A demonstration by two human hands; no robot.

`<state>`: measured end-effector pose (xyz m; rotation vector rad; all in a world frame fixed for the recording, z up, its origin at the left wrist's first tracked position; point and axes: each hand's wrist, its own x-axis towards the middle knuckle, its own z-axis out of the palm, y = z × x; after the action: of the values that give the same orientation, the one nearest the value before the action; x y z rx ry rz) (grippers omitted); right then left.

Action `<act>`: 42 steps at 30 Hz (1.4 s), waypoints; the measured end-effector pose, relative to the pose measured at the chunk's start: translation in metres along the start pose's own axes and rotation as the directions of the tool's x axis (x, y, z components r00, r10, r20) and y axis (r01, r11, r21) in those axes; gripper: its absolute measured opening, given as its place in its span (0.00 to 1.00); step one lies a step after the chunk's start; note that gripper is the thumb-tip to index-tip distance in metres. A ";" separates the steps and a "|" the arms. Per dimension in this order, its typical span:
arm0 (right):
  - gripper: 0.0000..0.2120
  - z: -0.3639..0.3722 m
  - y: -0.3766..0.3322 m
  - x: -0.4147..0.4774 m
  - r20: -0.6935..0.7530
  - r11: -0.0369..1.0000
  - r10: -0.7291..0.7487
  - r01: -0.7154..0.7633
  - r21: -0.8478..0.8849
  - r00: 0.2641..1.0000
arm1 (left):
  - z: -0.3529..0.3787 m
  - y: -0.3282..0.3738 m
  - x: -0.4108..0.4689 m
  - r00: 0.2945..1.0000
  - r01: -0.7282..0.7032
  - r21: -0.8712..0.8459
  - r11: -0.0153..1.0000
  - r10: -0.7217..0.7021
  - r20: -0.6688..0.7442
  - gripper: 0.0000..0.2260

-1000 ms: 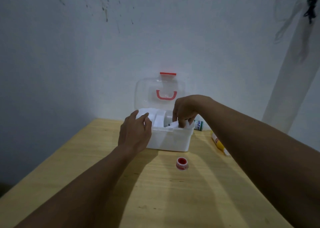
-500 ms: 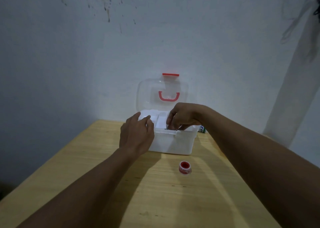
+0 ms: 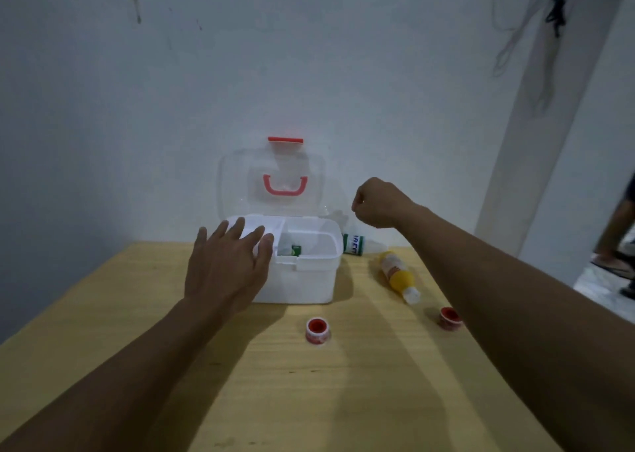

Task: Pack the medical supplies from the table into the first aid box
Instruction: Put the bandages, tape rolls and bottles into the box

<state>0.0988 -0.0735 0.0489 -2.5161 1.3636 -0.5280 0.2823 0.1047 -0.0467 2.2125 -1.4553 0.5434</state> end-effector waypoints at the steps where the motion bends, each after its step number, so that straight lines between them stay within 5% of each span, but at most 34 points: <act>1: 0.08 0.004 0.007 0.000 0.015 0.997 0.013 -0.012 -0.070 1.000 | 0.000 0.000 0.000 1.000 0.001 0.003 1.000 -0.001 0.000 0.31; 7: 0.13 0.035 0.036 -0.006 0.155 0.952 0.145 -0.095 -0.291 0.977 | -0.002 0.003 -0.001 1.000 0.004 -0.010 1.000 -0.004 0.001 0.34; 17: 0.25 0.050 0.055 0.008 0.140 0.936 0.211 -0.158 -0.315 0.967 | -0.003 0.004 -0.001 1.000 0.001 -0.044 0.999 -0.001 -0.008 0.36; 34: 0.13 -0.064 0.004 -0.021 -0.271 0.993 -0.076 0.099 0.070 0.959 | 0.001 0.004 -0.002 0.999 0.033 -0.045 0.998 -0.035 -0.041 0.31; 42: 0.14 -0.055 -0.054 -0.024 -0.254 0.967 -0.186 0.223 0.125 0.949 | 0.000 0.005 -0.002 0.999 0.036 -0.036 0.999 -0.037 -0.030 0.32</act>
<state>0.1047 -0.0256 0.1140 -2.5457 1.0884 -0.9689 0.2774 0.1045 -0.0466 2.1889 -1.3960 0.5328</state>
